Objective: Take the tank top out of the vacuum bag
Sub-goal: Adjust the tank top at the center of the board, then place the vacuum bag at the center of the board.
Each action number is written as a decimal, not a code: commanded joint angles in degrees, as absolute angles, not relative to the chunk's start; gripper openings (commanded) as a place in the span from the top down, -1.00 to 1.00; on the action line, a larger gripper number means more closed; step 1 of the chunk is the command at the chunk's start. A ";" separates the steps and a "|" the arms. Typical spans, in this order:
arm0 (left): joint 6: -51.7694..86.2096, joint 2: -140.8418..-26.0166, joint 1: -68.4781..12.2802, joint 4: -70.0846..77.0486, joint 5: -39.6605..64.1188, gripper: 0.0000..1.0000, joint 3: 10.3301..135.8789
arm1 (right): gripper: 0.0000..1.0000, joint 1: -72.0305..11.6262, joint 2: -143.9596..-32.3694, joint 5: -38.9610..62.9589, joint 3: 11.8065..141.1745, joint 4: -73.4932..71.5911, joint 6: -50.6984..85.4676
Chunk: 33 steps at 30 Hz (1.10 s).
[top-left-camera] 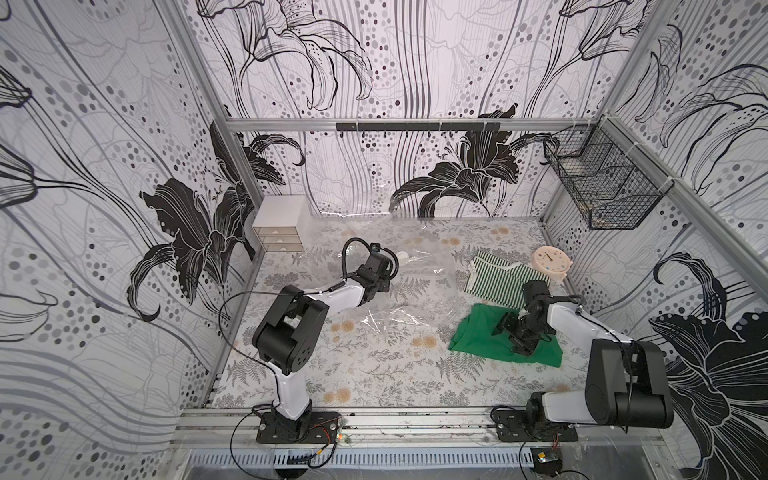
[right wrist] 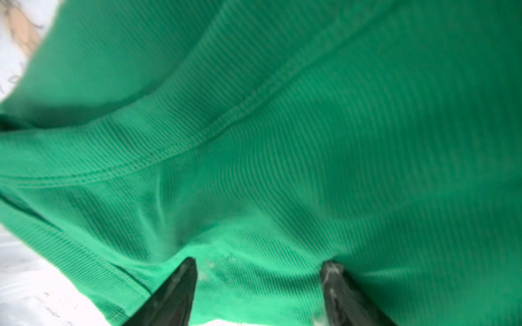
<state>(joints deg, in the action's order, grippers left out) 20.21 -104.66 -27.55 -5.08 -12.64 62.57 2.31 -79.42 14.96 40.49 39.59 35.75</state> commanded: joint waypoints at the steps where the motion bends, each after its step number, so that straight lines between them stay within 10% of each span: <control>1: 20.15 -102.76 -28.50 0.65 -9.63 0.90 61.64 | -0.49 2.03 -77.47 13.31 40.30 37.71 34.29; 18: 25.04 -90.93 -31.99 16.13 0.19 -0.96 53.28 | -0.71 2.02 -70.25 14.58 50.45 37.02 29.47; 28: 29.28 -85.53 -31.89 16.05 1.04 -0.98 49.68 | -0.70 2.01 -70.49 16.70 48.29 34.07 30.57; 33: 33.72 -88.39 -30.06 11.69 -3.79 -0.17 46.39 | -0.68 2.03 -69.63 15.53 47.66 34.14 30.88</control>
